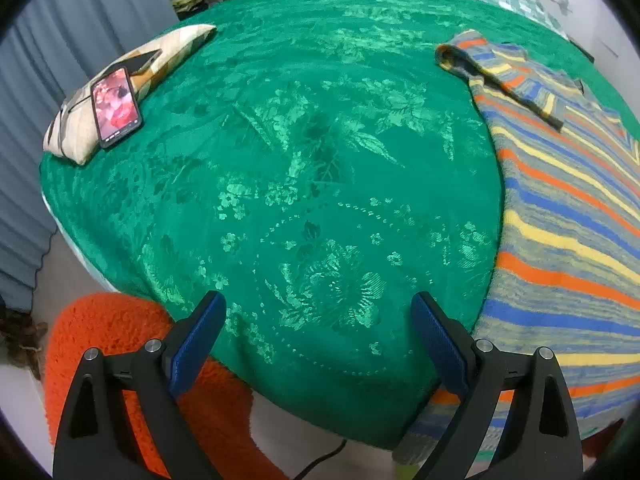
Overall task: Fold small clothes
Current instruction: 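Grasp a sleeve cuff with the right gripper, pull it outward, release, then grasp the other sleeve cuff with the left gripper, pull outward, release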
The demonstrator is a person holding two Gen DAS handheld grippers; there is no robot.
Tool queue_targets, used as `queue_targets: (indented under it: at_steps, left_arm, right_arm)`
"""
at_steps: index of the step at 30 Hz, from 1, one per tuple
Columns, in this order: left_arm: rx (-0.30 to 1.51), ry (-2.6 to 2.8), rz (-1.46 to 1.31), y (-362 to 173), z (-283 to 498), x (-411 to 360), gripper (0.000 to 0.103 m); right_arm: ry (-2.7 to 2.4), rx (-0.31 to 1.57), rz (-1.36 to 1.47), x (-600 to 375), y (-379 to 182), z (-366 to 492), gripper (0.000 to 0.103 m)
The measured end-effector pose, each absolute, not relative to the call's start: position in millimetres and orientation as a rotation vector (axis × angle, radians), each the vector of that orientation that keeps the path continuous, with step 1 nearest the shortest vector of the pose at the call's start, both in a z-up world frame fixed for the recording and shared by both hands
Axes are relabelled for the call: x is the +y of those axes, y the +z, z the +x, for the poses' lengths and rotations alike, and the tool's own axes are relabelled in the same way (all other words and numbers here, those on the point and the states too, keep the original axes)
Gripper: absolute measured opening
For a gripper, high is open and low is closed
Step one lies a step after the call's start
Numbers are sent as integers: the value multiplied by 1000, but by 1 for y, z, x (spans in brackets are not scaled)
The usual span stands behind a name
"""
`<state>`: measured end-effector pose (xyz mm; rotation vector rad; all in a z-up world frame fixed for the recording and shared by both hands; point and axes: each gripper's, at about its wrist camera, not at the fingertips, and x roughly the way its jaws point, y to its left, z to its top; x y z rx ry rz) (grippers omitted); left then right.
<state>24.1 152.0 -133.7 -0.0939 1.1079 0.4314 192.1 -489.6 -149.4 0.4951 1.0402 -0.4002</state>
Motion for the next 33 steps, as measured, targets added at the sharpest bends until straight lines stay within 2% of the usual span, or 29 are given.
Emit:
queue_targets:
  at_steps: [7, 9, 10, 11, 12, 13, 17, 21, 24, 27, 28, 30, 32, 33]
  left_arm:
    - [1076, 398, -115, -126, 21, 153, 95]
    - [1064, 391, -113, -121, 19, 151, 95]
    - [1054, 390, -109, -117, 17, 150, 95]
    - [1043, 391, -102, -112, 15, 149, 95]
    - [1037, 390, -95, -107, 14, 147, 95]
    - [1032, 380, -84, -101, 14, 145, 95]
    - [949, 251, -18, -55, 37, 121, 95]
    - [864, 75, 117, -15, 104, 74, 99]
    - [928, -108, 264, -28, 172, 25, 99]
    - [1019, -180, 414, -76, 226, -12, 99]
    - [1041, -185, 465, -94, 239, -20, 97]
    - [1085, -198, 534, -126, 258, -30, 85]
    - [1145, -247, 513, -149, 268, -32, 59]
    - [1154, -265, 477, -153, 269, -29, 50]
  right_arm:
    - [-349, 1056, 482, -496, -147, 186, 3]
    - [-321, 1060, 481, -497, -145, 187, 8]
    - [-316, 1048, 481, -499, -142, 186, 21]
    - [-314, 1031, 482, -501, -138, 181, 43]
    - [-315, 995, 480, -503, -130, 172, 52]
    - [-317, 970, 475, -503, -125, 165, 56]
    - [-266, 872, 430, -484, -89, 126, 58]
    - [-141, 819, 423, -439, -71, 92, 68]
    - [-26, 806, 430, -393, -71, 76, 68]
    - [63, 806, 425, -349, -81, 67, 69]
    - [94, 809, 410, -333, -87, 64, 69]
    - [134, 842, 373, -314, -95, 67, 68]
    - [183, 854, 330, -299, -97, 71, 69]
    - [196, 855, 292, -294, -97, 71, 68]
